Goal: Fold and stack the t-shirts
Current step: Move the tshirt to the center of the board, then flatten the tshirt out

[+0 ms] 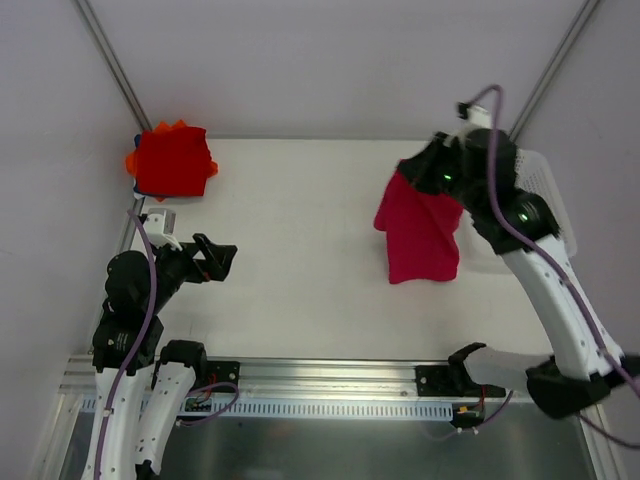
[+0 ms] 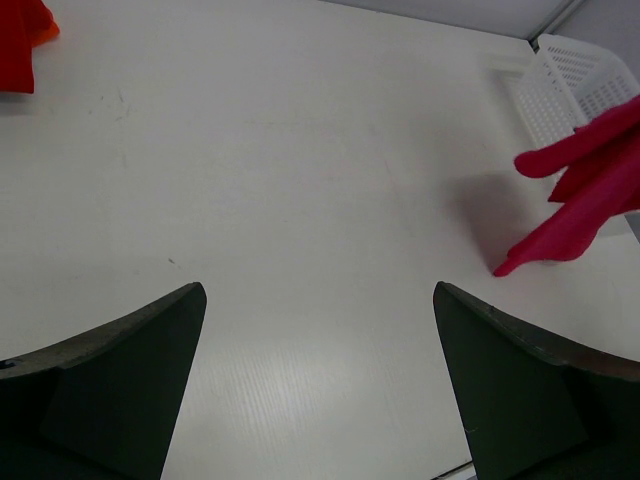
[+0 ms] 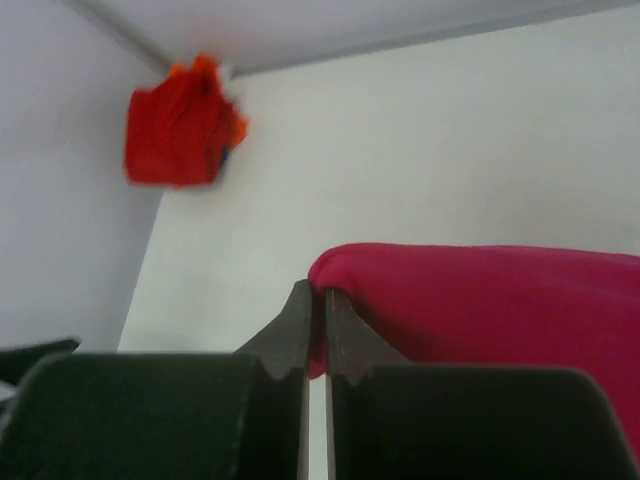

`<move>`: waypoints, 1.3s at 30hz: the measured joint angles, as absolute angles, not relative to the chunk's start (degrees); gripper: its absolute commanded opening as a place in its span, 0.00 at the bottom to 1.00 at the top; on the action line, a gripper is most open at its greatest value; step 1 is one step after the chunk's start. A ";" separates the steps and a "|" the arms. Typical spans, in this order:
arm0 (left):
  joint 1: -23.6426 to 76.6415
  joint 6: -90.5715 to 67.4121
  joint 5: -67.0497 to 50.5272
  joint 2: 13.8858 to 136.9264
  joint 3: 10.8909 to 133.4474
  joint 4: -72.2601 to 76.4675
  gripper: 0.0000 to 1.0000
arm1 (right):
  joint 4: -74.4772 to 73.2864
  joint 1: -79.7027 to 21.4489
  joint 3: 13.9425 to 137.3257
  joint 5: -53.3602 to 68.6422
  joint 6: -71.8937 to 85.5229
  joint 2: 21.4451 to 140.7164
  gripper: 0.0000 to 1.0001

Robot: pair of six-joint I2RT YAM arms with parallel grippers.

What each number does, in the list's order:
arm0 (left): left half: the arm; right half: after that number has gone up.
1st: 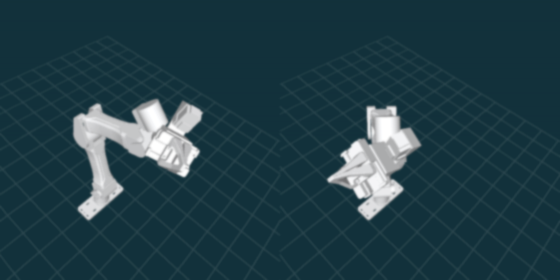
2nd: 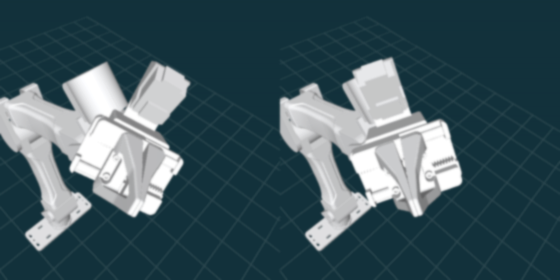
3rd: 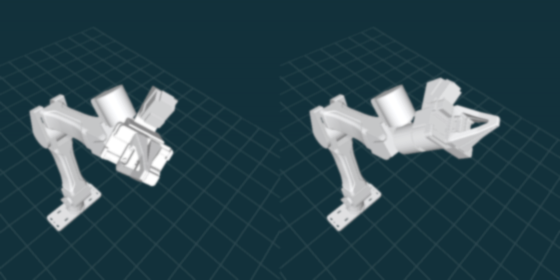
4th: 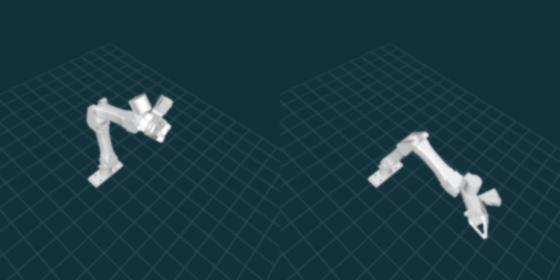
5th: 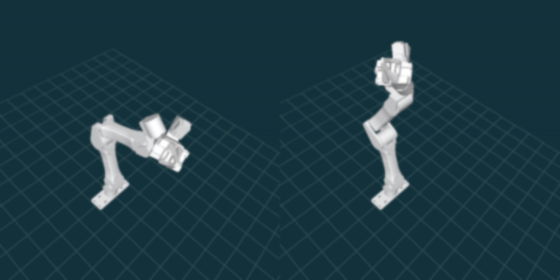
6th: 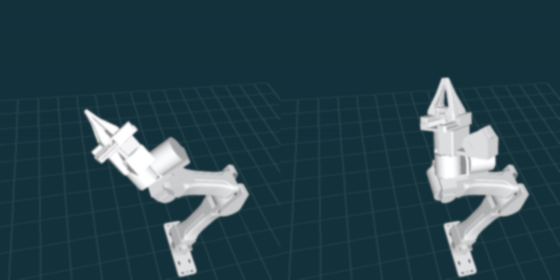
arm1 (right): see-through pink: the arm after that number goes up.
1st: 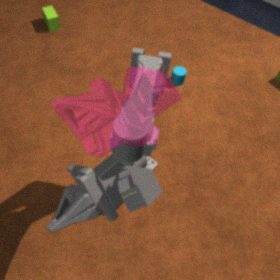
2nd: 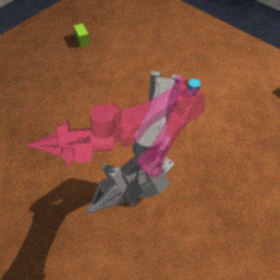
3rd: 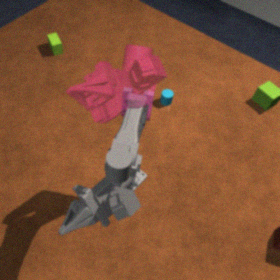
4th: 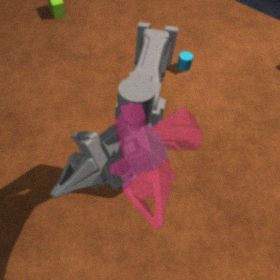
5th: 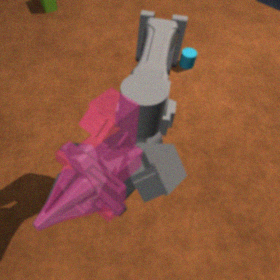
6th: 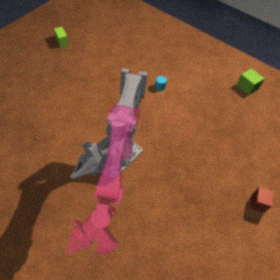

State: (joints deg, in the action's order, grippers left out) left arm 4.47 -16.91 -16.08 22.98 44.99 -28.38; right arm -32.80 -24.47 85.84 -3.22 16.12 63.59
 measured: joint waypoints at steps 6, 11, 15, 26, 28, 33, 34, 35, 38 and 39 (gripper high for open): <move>4.01 -16.93 -16.27 23.29 44.99 -28.32 0.99 | -35.09 -48.71 119.07 -0.56 11.03 97.27 0.01; 4.01 -16.91 -16.27 23.29 44.99 -28.29 0.99 | -39.48 -59.77 143.59 -6.31 4.54 114.91 0.00; 4.01 -16.91 -16.27 23.29 44.99 -28.27 0.99 | -34.37 -60.86 129.93 -18.92 -0.10 108.16 0.01; 4.01 -16.88 -16.47 23.29 44.97 -28.23 0.99 | -30.41 -31.53 80.79 -45.04 12.34 83.50 0.99; 4.01 -16.88 -16.51 23.31 44.99 -28.21 0.99 | -33.17 -30.50 75.92 -45.08 15.66 84.58 1.00; 4.01 -16.88 -16.71 23.86 44.97 -28.18 0.99 | -40.18 -33.74 74.39 -44.86 21.17 93.65 0.99; 4.01 -16.88 -16.73 23.92 44.99 -28.18 0.99 | -41.58 -34.85 74.61 -45.23 21.80 94.59 0.99; 4.01 -16.88 -16.73 23.92 44.97 -28.18 0.99 | -42.44 -36.07 74.83 -45.56 22.17 95.02 1.00; 4.01 -16.88 -16.75 23.92 44.97 -28.16 0.99 | -43.27 -39.79 75.72 -45.63 22.74 94.72 1.00; 4.01 -16.88 -16.73 23.92 44.97 -28.16 0.99 | -42.83 -41.15 75.83 -45.34 22.98 94.32 0.99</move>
